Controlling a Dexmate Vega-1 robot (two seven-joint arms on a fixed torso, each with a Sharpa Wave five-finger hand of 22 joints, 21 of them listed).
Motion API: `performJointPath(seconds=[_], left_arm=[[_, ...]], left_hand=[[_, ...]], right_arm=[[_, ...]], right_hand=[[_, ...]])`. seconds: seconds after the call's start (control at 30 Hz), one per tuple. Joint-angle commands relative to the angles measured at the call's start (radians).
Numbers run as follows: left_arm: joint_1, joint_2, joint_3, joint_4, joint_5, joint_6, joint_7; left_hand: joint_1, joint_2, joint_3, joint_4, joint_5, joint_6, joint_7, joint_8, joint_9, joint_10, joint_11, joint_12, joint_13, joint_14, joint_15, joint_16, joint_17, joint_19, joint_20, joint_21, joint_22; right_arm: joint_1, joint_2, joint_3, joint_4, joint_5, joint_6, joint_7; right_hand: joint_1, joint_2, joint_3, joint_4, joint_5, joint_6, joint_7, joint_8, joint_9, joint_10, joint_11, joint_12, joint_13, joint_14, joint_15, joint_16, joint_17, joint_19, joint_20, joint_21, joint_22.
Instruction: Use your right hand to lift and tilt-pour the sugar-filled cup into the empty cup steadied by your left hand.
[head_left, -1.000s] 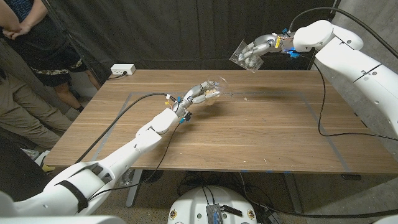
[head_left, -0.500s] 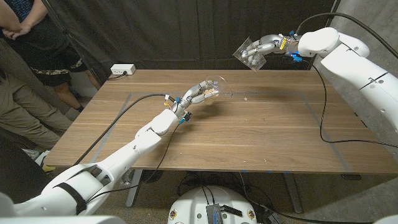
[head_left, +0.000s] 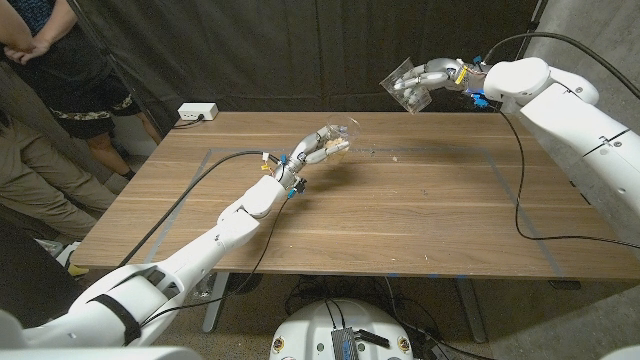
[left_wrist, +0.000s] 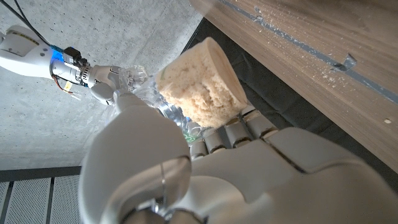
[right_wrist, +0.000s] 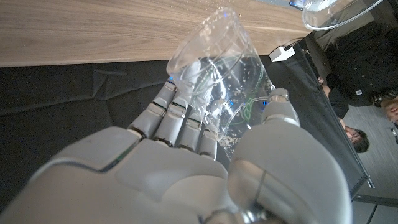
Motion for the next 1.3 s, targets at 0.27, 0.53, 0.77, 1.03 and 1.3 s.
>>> performJointPath(seconds=[0.27,0.53,0.77,1.03,1.3], left_arm=[[-0.010,-0.020,-0.009,0.048,0.004,-0.054,0.042],[-0.016,-0.025,-0.015,0.061,0.000,-0.065,0.052],[-0.023,-0.031,-0.018,0.075,-0.001,-0.074,0.060],[-0.028,-0.036,-0.021,0.081,-0.008,-0.078,0.060],[-0.024,-0.031,-0.026,0.068,-0.017,-0.068,0.059]], left_hand=[[0.006,-0.002,-0.003,0.006,0.002,-0.004,-0.011,0.005,-0.001,0.006,-0.002,0.007,0.000,0.005,-0.147,-0.004,0.005,0.008,-0.011,0.011,0.001],[0.006,-0.003,-0.003,0.006,0.003,-0.003,-0.011,0.006,-0.001,0.004,-0.004,0.006,-0.001,0.005,-0.147,-0.004,0.005,0.008,-0.011,0.011,0.000],[0.006,-0.003,-0.003,0.006,0.003,-0.006,-0.011,0.006,-0.002,0.005,-0.002,0.006,-0.001,0.004,-0.147,-0.005,0.005,0.009,-0.013,0.012,0.000],[0.005,-0.003,-0.003,0.007,0.004,-0.007,-0.012,0.007,-0.002,0.002,-0.004,0.005,-0.002,0.005,-0.148,-0.005,0.005,0.010,-0.014,0.013,0.000],[0.005,-0.002,-0.003,0.008,0.004,-0.007,-0.012,0.008,-0.002,0.001,-0.005,0.005,-0.002,0.005,-0.146,-0.005,0.006,0.010,-0.016,0.013,0.000]], right_arm=[[-0.113,0.017,0.059,0.011,0.062,0.056,-0.197],[-0.156,0.034,0.075,0.025,0.075,0.093,-0.274],[-0.195,0.042,0.093,0.016,0.085,0.102,-0.338],[-0.228,0.053,0.110,0.017,0.104,0.116,-0.385],[-0.260,0.073,0.121,0.042,0.129,0.170,-0.423]], right_hand=[[-0.002,0.010,0.009,0.005,0.002,0.007,-0.001,-0.006,0.003,0.026,-0.007,0.000,0.005,0.020,-0.151,0.009,0.005,0.007,-0.051,0.011,0.000],[-0.001,0.010,0.010,0.004,0.002,0.006,0.000,-0.008,0.004,0.034,-0.007,0.002,0.006,0.026,-0.151,0.010,0.007,0.012,-0.052,0.012,0.000],[0.000,0.010,0.010,0.004,0.002,0.007,0.000,-0.008,0.005,0.041,-0.009,0.004,0.008,0.029,-0.151,0.011,0.008,0.014,-0.052,0.014,0.000],[0.001,0.010,0.011,0.003,0.002,0.009,0.002,-0.008,0.006,0.045,-0.004,0.005,0.009,0.036,-0.151,0.014,0.010,0.020,-0.054,0.016,0.000],[0.004,0.010,0.012,0.002,0.002,0.008,0.002,-0.010,0.007,0.052,-0.009,0.006,0.009,0.043,-0.151,0.017,0.013,0.022,-0.054,0.017,0.000]])
